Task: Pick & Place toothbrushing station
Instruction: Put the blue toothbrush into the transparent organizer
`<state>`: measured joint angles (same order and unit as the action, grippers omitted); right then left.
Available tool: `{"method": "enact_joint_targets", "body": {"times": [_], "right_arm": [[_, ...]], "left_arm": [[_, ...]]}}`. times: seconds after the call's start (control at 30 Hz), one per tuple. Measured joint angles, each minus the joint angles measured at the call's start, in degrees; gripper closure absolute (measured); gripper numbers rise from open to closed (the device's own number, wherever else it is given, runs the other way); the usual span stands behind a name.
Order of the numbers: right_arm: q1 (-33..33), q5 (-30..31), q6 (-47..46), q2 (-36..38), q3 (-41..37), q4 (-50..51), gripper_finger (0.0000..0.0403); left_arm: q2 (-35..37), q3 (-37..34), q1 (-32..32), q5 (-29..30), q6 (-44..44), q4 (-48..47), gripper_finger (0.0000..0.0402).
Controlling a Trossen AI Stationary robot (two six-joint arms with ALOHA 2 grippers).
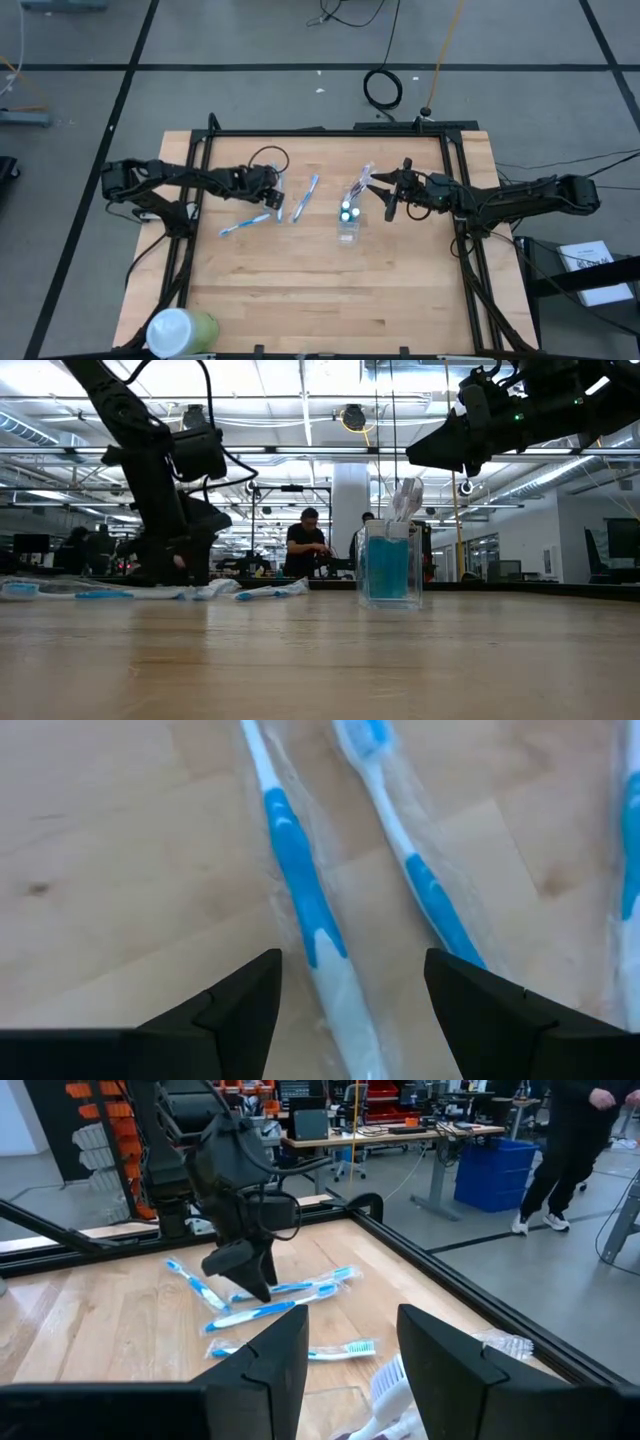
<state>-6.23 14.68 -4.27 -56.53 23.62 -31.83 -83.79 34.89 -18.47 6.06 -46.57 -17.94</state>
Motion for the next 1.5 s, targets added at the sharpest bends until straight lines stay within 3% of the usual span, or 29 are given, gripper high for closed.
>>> {"method": "enact_joint_targets", "body": {"times": [0.2, 0.57, 0.63, 0.83, 1.0, 1.17, 1.3, 1.5], "right_arm": [[0.0, 0.0, 0.0, 0.0, 0.0, 0.0, 0.0257], [0.0, 0.0, -0.9, 0.0, 0.0, 0.0, 0.0257], [0.0, 0.0, -0.9, 0.0, 0.0, 0.0, 0.0257], [0.0, 0.0, -0.9, 0.0, 0.0, 0.0, 0.0257], [0.0, 0.1, -0.9, 0.0, 0.0, 0.5, 0.0257], [0.0, 0.1, -1.1, 0.0, 0.0, 0.4, 0.0257], [0.0, 0.1, -1.3, 0.0, 0.0, 0.4, 0.0257], [-0.1, -1.6, -4.8, -0.1, 0.0, -0.8, 0.0257]], "left_arm": [[-0.2, 0.0, 2.2, 1.2, -1.2, -1.8, 0.0183], [-0.2, 0.0, 3.1, 6.0, -4.5, -3.9, 0.0369], [-0.2, 0.0, 3.1, 6.5, -3.5, -3.0, 0.0386], [0.0, 2.3, 3.7, 6.6, -0.6, -3.3, 0.0364], [2.9, 6.1, 6.1, 10.7, 3.4, -3.6, 0.0386], [7.9, 10.1, 9.4, 14.0, 9.1, -2.1, 0.038], [10.8, 10.9, 13.9, 13.5, 20.0, 8.1, 0.0383], [9.4, 11.0, 21.6, 11.2, 38.7, 26.8, 0.0384]]}}
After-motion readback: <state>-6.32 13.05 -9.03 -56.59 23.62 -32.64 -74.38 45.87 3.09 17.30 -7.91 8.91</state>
